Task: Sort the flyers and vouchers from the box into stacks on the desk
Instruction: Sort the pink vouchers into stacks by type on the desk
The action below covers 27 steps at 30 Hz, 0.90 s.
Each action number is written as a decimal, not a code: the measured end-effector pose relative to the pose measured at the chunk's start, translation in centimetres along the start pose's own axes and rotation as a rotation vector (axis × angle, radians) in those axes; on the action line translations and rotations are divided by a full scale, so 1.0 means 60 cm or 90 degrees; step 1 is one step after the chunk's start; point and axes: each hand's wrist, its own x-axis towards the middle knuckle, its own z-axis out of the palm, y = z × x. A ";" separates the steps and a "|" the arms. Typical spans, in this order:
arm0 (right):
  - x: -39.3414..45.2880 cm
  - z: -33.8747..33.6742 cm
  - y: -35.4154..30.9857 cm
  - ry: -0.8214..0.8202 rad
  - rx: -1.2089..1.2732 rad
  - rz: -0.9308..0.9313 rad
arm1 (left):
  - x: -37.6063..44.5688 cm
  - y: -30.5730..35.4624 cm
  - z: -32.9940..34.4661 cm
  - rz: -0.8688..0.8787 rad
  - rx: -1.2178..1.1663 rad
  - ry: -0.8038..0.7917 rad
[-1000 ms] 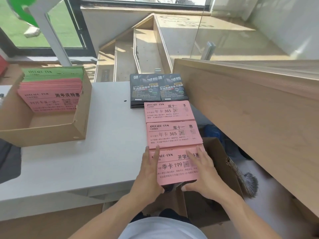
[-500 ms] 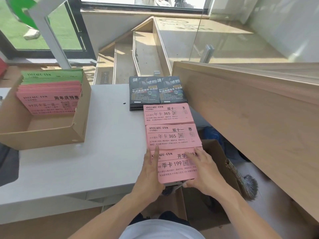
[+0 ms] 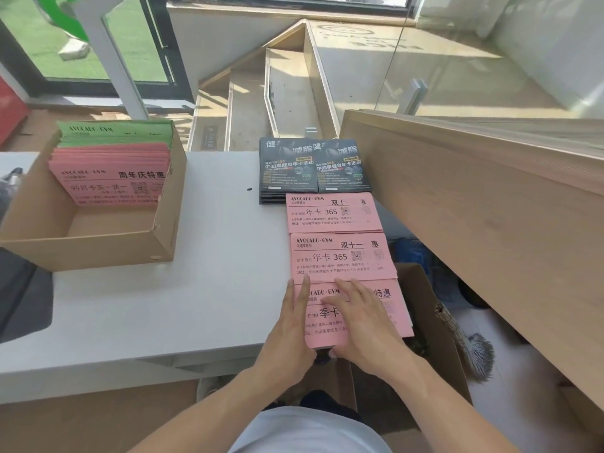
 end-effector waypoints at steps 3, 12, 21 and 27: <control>0.007 0.004 -0.004 0.019 0.009 -0.002 | 0.001 0.001 0.000 0.002 0.007 -0.004; 0.019 0.003 -0.006 0.011 0.006 0.009 | 0.011 0.002 -0.012 -0.004 -0.007 -0.019; 0.006 -0.011 -0.017 -0.007 0.013 -0.007 | -0.002 0.000 0.000 -0.007 -0.064 0.011; 0.023 -0.026 -0.046 -0.019 0.050 -0.008 | -0.031 -0.016 -0.032 0.001 -0.092 0.064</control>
